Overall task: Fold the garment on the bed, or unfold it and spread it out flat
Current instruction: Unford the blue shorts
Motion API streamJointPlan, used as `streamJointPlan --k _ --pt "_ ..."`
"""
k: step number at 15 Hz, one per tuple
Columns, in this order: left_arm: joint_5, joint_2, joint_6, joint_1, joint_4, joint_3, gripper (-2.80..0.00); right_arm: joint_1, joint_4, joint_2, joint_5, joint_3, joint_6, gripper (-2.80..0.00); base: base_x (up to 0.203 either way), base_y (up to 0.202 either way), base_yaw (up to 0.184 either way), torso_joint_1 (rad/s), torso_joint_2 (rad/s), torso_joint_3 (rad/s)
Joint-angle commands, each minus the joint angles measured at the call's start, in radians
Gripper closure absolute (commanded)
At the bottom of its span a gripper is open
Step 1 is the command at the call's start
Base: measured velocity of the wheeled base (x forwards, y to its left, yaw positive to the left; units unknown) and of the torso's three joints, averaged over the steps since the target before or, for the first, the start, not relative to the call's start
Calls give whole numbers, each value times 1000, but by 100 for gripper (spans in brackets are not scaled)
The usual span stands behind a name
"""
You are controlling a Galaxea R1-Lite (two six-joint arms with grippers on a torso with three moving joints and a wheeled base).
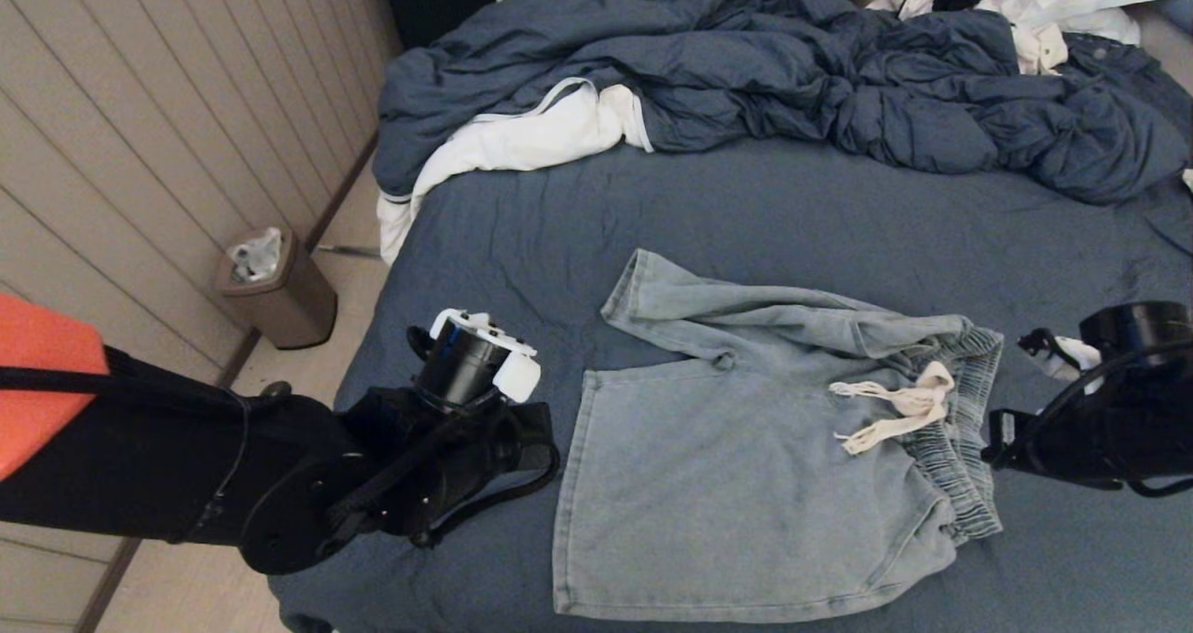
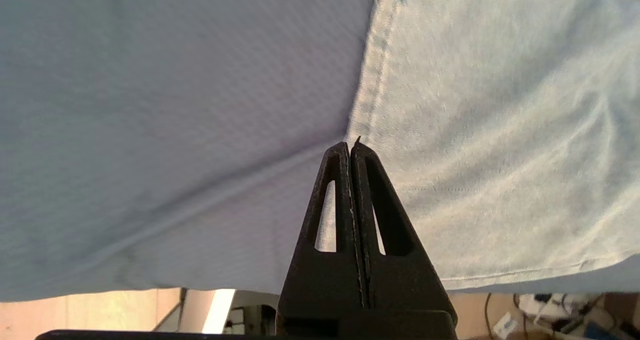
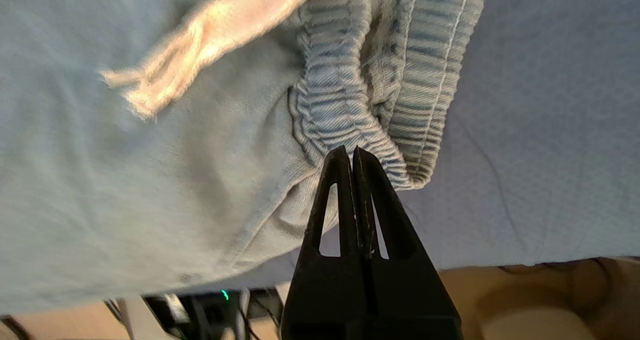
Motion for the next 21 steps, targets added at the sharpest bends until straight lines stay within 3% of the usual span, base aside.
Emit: streamJointPlan --k 1,6,7,21 --pt "3 91 -11 -18 0 -46 0 -15 15 78 0 -21 -29 0 0 0 0 0 0 0" --pt "-15 165 -10 -19 1 -120 0 -13 15 111 0 -8 -53 0 0 0 0 0 0 0" --pt "-18 171 -11 -19 2 -130 -280 -10 13 111 0 -5 -53 -280 0 0 0 0 0 0" --pt "-18 307 -17 -28 -11 -239 -280 -18 -67 151 -43 59 -87 -280 0 0 0 0 0 0"
